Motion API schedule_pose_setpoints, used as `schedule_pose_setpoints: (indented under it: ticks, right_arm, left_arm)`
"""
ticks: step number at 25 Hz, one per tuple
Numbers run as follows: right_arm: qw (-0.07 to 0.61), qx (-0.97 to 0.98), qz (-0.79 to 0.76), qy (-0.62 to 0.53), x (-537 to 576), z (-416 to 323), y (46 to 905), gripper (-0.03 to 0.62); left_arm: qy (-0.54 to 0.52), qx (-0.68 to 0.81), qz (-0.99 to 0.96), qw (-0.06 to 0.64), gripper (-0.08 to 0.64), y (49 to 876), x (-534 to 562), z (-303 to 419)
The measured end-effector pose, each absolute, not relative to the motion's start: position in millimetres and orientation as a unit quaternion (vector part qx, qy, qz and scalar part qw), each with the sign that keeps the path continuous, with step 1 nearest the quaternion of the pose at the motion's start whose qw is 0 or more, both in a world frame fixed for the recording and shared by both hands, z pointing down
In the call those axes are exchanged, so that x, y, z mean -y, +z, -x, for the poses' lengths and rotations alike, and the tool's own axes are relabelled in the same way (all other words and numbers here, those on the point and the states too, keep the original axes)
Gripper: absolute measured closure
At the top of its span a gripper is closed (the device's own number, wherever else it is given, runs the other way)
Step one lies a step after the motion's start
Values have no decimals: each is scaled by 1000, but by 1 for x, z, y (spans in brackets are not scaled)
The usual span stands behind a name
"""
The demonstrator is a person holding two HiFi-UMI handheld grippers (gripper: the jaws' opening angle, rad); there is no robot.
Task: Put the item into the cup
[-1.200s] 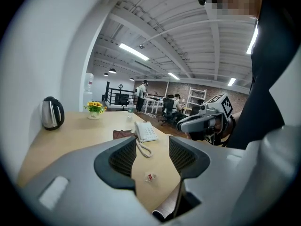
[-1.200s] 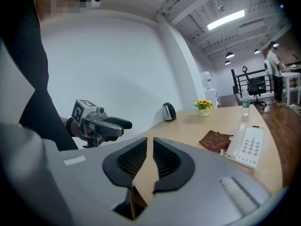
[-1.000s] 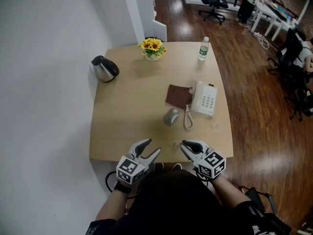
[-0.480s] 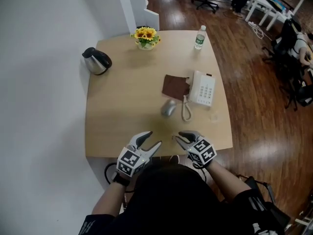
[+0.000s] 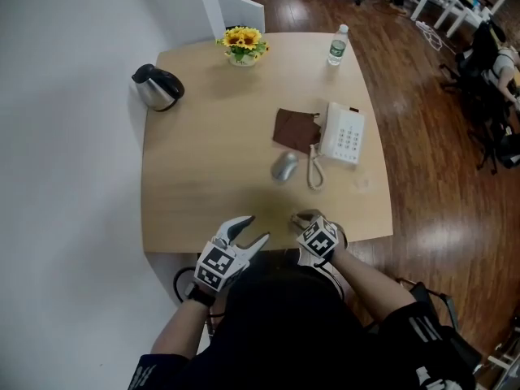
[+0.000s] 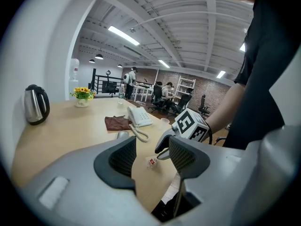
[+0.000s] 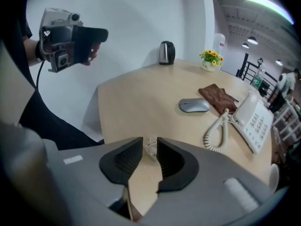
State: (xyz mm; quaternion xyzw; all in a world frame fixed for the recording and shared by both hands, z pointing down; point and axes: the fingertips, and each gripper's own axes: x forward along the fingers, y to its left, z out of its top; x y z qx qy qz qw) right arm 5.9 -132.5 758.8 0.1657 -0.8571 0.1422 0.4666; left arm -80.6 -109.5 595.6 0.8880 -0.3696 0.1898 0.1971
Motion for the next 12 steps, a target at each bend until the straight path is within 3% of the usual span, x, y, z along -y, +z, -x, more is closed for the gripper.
schedule_pose_setpoints:
  ticks: [7,10,12]
  right_arm:
    - [491,838,-181,157,138,-10,782,493]
    - [490,836,-182,166,137,-12,785,572]
    - [483,838,-188,171,138,-12,782,583]
  left_arm:
    - [195,372,-883,208,347,603,108,91]
    - [196,371,-883,209,347,604,111,92]
    - [196,369,-884,208,347,604,114,91]
